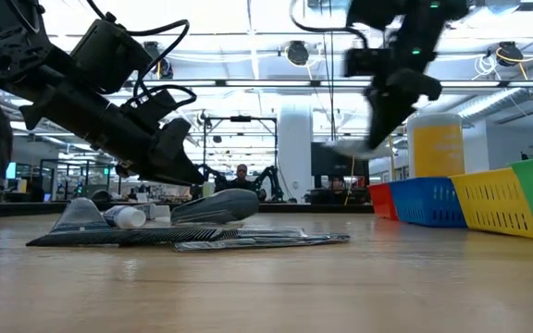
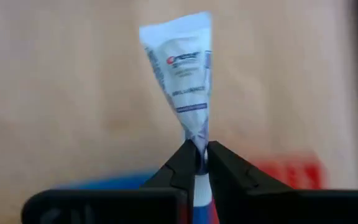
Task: Pick & Place Travel size toiletries
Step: Put the white toothpaste into the red bin, then put the black deodorant into the blue bin
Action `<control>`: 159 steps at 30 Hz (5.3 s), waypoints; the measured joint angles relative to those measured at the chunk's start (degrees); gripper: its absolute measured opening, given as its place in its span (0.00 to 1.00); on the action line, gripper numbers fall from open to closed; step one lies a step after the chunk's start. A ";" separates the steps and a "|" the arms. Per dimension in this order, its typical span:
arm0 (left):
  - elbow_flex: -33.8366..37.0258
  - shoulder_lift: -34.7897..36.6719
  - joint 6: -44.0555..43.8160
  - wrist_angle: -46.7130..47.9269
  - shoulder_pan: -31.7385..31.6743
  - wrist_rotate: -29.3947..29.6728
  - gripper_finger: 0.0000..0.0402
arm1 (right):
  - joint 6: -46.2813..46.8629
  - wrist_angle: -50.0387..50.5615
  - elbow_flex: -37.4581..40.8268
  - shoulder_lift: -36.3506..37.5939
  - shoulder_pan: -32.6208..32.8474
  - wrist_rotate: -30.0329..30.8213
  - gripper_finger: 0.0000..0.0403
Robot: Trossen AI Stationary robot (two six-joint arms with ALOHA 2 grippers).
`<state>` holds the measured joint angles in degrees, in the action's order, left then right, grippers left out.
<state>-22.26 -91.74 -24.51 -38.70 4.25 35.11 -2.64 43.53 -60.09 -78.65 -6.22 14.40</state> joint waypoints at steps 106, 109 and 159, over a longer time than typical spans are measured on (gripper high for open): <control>-13.36 -16.56 14.67 -1.32 -0.88 -27.08 0.45 | 7.78 -89.09 28.65 -11.22 21.56 8.86 0.43; -18.77 -17.23 15.94 3.34 -0.74 -31.29 0.45 | 7.99 -88.16 28.63 -10.42 19.37 3.02 0.55; -35.47 -3.69 22.78 34.56 4.81 -18.32 0.91 | 32.13 1.12 20.21 31.42 16.84 -1.15 0.49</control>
<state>-57.73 -95.44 -1.73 -4.14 9.06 16.79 29.49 44.66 -39.88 -47.22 10.62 13.25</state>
